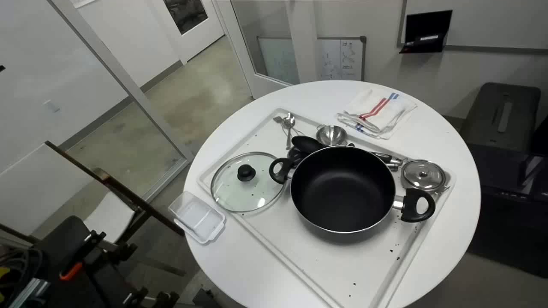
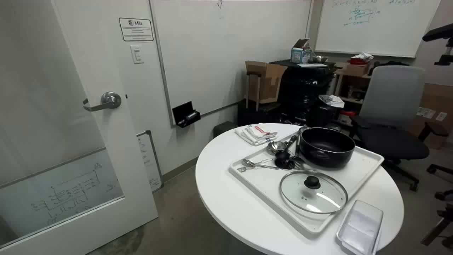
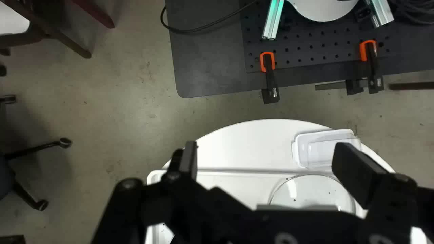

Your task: Put the lid on the pot

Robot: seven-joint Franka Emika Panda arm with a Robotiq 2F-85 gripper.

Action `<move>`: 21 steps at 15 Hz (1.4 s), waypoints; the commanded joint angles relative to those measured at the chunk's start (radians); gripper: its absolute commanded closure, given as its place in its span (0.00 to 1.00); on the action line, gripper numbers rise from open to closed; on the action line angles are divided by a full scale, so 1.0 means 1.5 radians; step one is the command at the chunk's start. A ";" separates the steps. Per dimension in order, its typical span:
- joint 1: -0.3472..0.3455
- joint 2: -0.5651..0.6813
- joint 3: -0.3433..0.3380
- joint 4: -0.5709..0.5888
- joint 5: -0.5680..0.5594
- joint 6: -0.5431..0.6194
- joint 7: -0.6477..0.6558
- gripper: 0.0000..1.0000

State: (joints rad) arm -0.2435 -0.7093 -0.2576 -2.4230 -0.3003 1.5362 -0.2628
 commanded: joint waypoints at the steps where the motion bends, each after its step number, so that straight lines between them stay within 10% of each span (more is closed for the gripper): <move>1: 0.012 -0.002 -0.009 0.002 -0.005 -0.003 0.006 0.00; 21: 0.062 0.053 0.011 -0.037 -0.005 0.068 0.002 0.00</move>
State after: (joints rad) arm -0.1797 -0.6721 -0.2521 -2.4609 -0.3004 1.5863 -0.2623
